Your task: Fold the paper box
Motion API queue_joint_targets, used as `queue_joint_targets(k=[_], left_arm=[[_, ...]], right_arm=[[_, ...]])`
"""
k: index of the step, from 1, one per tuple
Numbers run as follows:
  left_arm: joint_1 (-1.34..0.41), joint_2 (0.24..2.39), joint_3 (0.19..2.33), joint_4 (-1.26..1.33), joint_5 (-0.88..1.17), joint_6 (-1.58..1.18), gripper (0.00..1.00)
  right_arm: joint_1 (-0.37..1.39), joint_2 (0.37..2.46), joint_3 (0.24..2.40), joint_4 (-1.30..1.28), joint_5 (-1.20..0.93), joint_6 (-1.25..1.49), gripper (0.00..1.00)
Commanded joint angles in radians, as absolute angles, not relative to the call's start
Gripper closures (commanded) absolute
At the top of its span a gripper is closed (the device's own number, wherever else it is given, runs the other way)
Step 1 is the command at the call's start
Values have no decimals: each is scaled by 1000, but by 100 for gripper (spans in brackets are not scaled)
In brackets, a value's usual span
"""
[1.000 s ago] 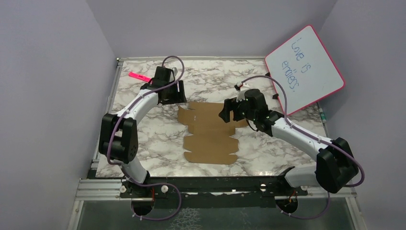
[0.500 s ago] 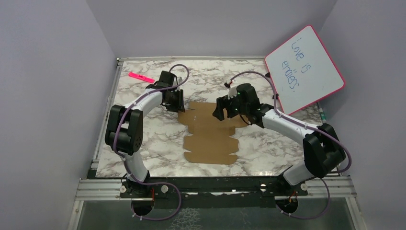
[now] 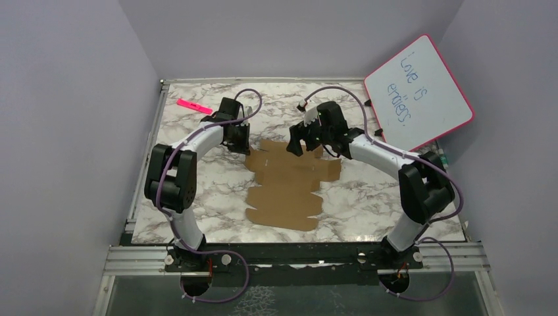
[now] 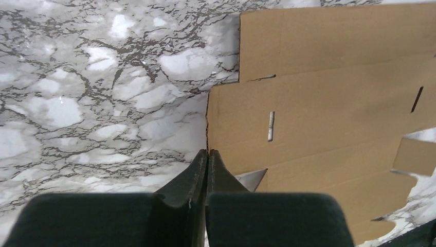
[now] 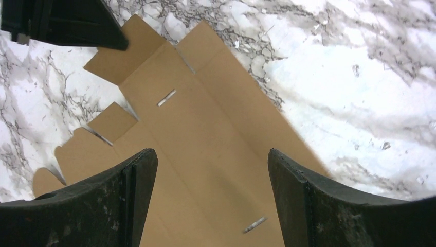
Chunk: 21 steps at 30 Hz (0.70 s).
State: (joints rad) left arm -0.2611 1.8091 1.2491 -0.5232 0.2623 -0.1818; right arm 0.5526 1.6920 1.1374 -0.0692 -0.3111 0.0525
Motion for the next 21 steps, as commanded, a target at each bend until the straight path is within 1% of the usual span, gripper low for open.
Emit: queue_joint_targets(k=[1, 10, 21], left_arm=[[-261, 1715, 1234, -503, 279, -127, 100], [-267, 1556, 1157, -420, 282, -90, 100], [-275, 1488, 1123, -387, 307, -81, 100]], right_arm=[[535, 1749, 1212, -117, -401, -43, 16], [499, 1850, 1337, -227, -493, -125, 16], [441, 1900, 1406, -279, -487, -194, 18]])
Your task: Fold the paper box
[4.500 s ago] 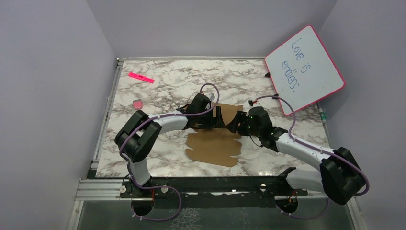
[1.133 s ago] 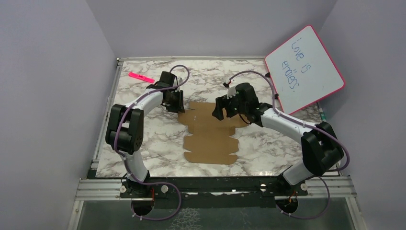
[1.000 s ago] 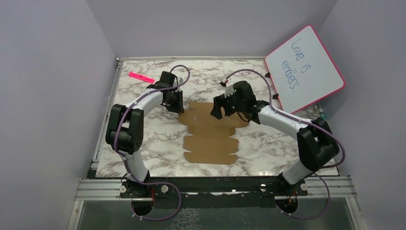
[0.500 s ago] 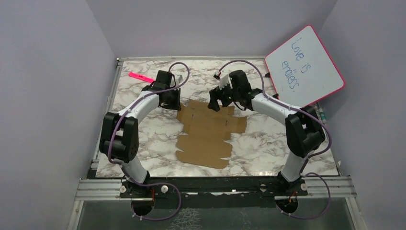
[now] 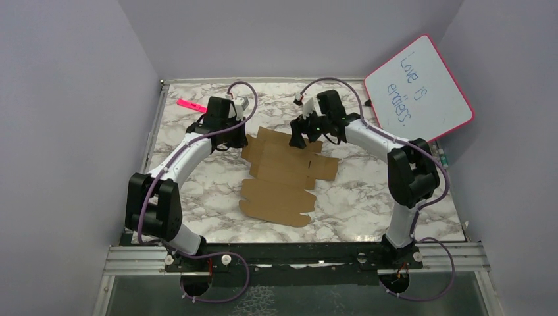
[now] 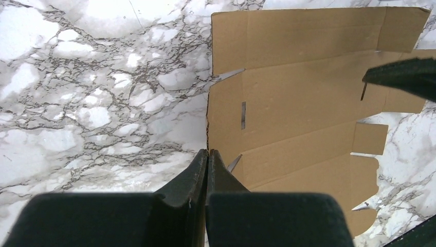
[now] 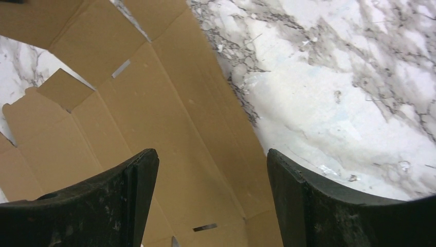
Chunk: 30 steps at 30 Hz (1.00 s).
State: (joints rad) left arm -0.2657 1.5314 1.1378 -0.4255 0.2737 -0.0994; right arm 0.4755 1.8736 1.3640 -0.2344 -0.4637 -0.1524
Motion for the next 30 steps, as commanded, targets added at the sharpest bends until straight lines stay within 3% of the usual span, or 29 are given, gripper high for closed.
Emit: queue_joint_targets(k=[1, 7, 16, 22, 27, 30], left_arm=[[-276, 1485, 1123, -386, 307, -80, 100], [-278, 1477, 1120, -382, 309, -87, 100], [-282, 1460, 1114, -375, 313, -86, 100], [-282, 1460, 1114, -371, 323, -88, 100], [-282, 1454, 1110, -365, 324, -92, 100], [-282, 1453, 1111, -364, 329, -98, 100]], right_arm=[[430, 1900, 1407, -274, -497, -195, 18], [407, 1937, 1436, -275, -599, -235, 20], [407, 2074, 1580, -388, -721, -320, 29], [407, 2121, 1668, -491, -813, -378, 48], [408, 2120, 1703, -569, -879, -431, 82], [407, 2107, 1711, -598, -892, -443, 97]])
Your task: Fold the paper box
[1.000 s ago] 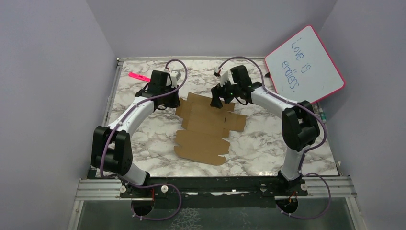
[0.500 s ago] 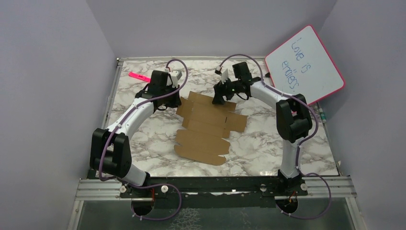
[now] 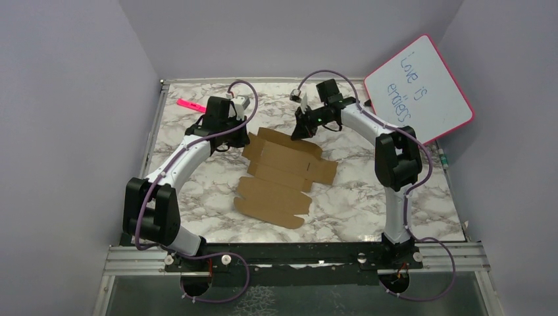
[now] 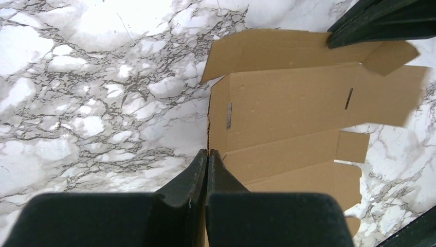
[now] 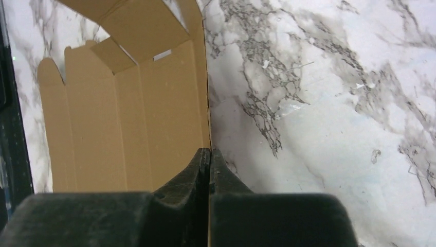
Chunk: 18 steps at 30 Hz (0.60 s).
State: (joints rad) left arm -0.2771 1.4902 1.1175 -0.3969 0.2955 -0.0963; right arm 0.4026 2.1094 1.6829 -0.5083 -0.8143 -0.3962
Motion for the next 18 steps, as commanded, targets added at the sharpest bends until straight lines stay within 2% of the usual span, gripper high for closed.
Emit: queue_joint_targets(k=[1, 6, 13, 18], left_arm=[[-282, 1452, 1110, -363, 333, -99, 100], [-282, 1434, 1106, -355, 336, -114, 100], [-282, 1375, 1083, -347, 287, -167, 95], [-282, 1321, 1039, -344, 237, -277, 82]], right_arm=[[407, 2101, 1711, -606, -892, -446, 98], [410, 2048, 1701, -626, -846, -448, 99], [437, 1908, 1637, -590, -732, -444, 99], [452, 1809, 1577, -543, -727, -442, 99]])
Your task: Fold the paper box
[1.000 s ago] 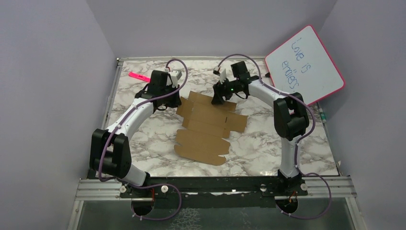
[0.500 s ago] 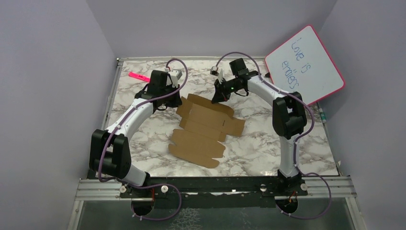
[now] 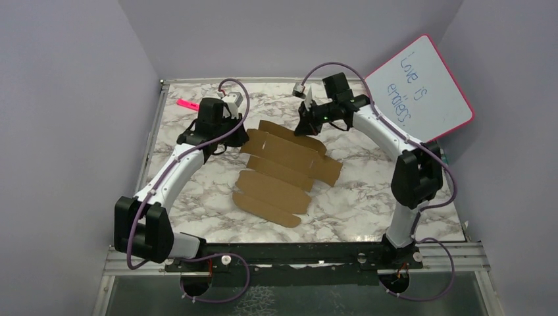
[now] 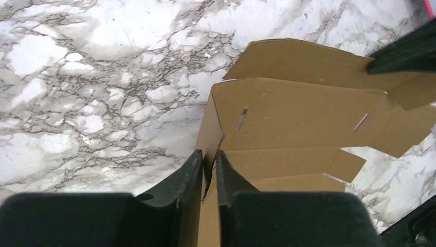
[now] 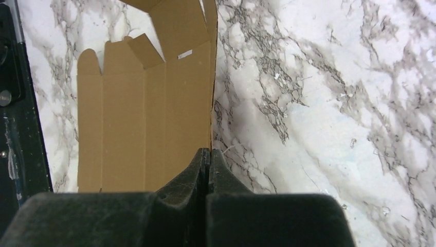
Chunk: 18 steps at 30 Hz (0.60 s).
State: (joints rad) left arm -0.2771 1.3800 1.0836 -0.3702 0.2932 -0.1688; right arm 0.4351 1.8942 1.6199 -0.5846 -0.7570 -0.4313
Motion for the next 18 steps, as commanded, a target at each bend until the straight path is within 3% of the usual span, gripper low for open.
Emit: queue_joint_targets(k=[1, 3, 11, 18], left_arm=[[-282, 1307, 1028, -342, 220, -301, 78], [-282, 1274, 1002, -327, 186, -348, 70], [-282, 1155, 880, -174, 103, -465, 61], [-281, 1130, 832, -53, 17, -517, 48]], right_arm=[[456, 1790, 1562, -528, -727, -445, 99], [469, 1749, 1525, -494, -723, -462, 99], [518, 1628, 1403, -374, -695, -611, 99], [590, 1617, 1392, -339, -535, -768, 99]])
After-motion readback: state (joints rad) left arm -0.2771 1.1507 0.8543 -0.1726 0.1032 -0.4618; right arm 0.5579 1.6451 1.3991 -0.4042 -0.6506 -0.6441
